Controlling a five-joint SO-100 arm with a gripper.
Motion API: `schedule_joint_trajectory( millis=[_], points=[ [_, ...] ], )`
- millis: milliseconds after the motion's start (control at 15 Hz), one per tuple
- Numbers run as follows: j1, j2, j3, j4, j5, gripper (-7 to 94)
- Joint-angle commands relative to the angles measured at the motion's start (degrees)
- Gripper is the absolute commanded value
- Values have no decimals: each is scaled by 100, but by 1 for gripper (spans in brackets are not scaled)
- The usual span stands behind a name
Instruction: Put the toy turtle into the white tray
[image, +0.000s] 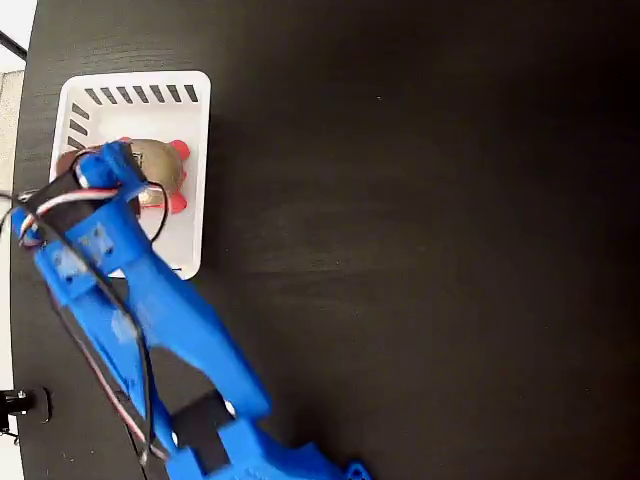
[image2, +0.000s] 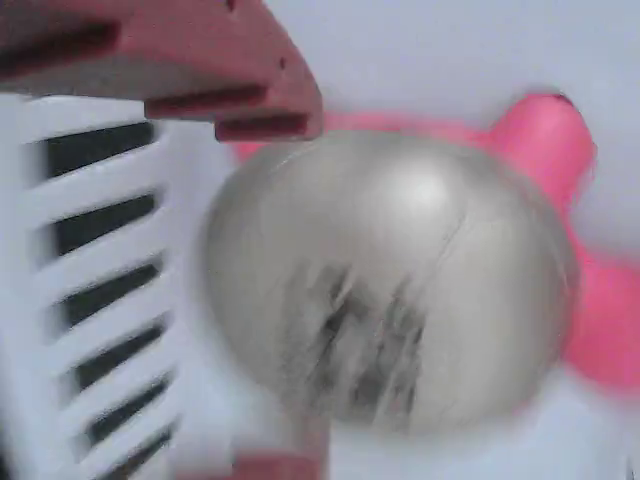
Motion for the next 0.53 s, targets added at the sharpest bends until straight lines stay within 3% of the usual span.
schedule_joint_trajectory(
  millis=[0, 67, 333, 467],
  points=[
    [70, 1345, -114, 141, 9, 4],
    [114, 1661, -62, 185, -9, 0],
    [492, 3419, 703, 185, -237, 0],
    [879, 4535, 1582, -132, -536, 0]
  ],
)
